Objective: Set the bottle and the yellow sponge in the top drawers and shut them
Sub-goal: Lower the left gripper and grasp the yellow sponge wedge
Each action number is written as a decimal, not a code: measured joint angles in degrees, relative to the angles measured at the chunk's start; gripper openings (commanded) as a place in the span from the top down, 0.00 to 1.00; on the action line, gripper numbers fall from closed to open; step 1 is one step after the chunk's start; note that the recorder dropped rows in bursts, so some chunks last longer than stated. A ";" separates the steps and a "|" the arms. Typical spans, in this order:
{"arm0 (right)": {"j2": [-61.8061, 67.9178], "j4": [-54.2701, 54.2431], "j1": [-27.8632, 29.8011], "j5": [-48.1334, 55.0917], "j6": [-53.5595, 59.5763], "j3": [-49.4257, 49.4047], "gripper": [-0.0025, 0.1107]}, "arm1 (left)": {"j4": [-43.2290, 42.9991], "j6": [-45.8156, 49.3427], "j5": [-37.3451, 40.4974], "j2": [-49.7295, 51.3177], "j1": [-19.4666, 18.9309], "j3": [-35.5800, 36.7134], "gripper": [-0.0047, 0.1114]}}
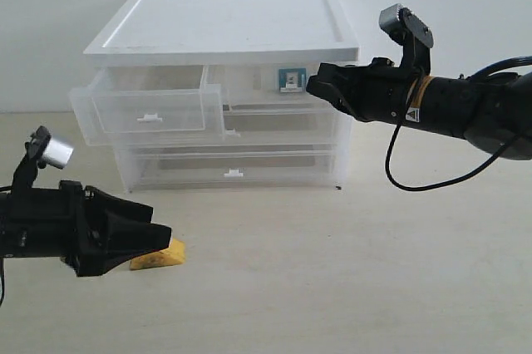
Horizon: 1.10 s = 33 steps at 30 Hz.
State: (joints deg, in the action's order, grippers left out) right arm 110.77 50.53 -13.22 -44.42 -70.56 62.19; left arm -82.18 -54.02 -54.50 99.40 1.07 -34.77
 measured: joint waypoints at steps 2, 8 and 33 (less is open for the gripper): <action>0.00 0.00 0.00 0.00 0.00 0.00 0.98 | 0.77 9.23 1.03 0.00 0.00 -0.12 0.45; 0.00 0.03 0.00 0.00 0.00 0.00 0.98 | 3.33 31.57 5.29 1.57 0.00 -0.23 0.45; 0.00 0.03 0.00 0.00 0.00 0.00 0.98 | 21.82 57.32 5.96 15.71 0.00 -0.60 0.45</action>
State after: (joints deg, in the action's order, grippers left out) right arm 110.77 50.57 -13.22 -44.42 -70.56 62.19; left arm -60.36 3.30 -48.55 115.11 1.07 -35.37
